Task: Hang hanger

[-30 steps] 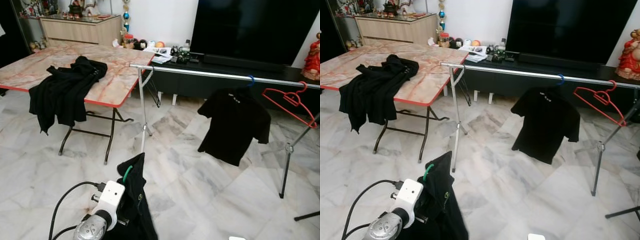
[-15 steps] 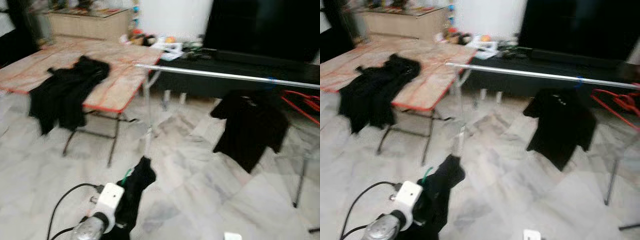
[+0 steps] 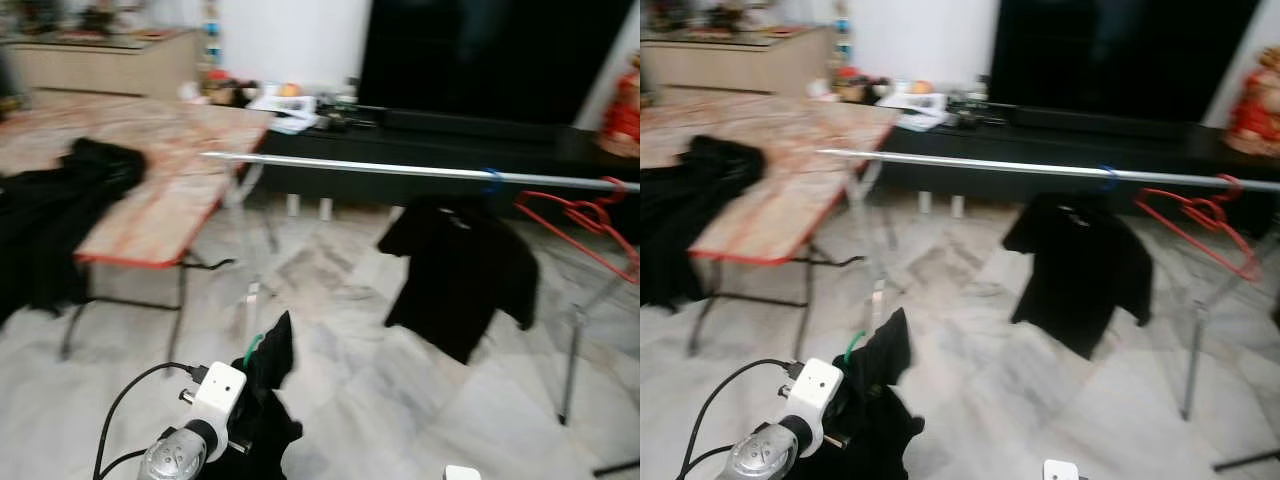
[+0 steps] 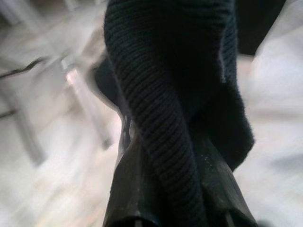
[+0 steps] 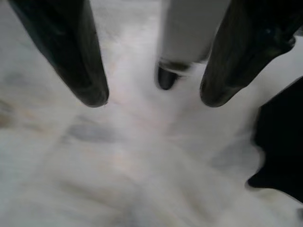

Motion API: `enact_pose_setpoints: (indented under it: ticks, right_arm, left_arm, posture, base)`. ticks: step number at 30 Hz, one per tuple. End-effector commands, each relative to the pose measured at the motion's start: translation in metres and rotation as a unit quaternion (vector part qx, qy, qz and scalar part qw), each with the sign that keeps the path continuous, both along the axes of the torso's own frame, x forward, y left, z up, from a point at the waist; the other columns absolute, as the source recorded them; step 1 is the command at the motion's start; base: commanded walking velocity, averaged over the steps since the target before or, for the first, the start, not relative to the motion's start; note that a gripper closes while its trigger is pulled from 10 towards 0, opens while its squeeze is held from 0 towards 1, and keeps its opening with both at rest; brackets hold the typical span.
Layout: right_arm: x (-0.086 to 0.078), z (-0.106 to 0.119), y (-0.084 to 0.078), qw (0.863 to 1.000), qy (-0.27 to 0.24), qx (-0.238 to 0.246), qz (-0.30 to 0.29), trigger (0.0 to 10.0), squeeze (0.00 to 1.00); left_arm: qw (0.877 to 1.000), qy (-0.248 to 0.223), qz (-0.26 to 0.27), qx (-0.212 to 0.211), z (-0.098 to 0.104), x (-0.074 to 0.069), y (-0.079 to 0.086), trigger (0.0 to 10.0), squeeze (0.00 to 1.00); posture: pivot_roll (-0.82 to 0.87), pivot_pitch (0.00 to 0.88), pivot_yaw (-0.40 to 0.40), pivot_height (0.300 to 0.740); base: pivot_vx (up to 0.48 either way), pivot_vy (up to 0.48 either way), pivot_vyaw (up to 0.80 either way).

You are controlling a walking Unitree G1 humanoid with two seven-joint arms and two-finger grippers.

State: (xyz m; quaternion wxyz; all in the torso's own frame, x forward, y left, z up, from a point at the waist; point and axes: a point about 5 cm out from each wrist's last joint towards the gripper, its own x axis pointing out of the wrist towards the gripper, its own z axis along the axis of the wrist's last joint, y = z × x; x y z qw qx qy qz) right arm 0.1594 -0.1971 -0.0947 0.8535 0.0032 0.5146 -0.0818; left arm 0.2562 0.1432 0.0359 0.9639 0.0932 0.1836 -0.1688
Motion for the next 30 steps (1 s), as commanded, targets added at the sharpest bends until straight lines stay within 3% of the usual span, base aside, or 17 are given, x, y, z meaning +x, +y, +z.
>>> enact_pose_setpoints:
  ticks: [1, 14, 30]
  right_arm:
    - [0.012, 0.004, 0.008, 1.0, -0.02, 0.01, 0.008, 10.0, 0.0]
    - [0.015, 0.005, 0.013, 0.999, -0.026, 0.012, 0.017, 10.0, 0.0]
    - [0.019, 0.007, 0.014, 0.999, -0.029, 0.009, 0.019, 10.0, 0.0]
  left_arm:
    - [1.0, -0.025, 0.014, 0.004, 0.011, 0.005, 0.011, 10.0, 0.0]
    - [0.999, -0.035, 0.033, 0.006, 0.023, 0.015, 0.029, 10.0, 0.0]
    - [0.998, -0.024, -0.052, -0.004, 0.028, 0.022, 0.0, 10.0, 0.0]
  posture:
    - [0.16, 0.0, -0.026, 0.74]
    - [0.2, 0.0, -0.028, 0.74]
    - [0.18, 0.0, -0.021, 0.74]
  base:
    - [0.42, 0.0, 0.0]
    - [0.416, 0.0, 0.0]
    - [0.418, 0.0, 0.0]
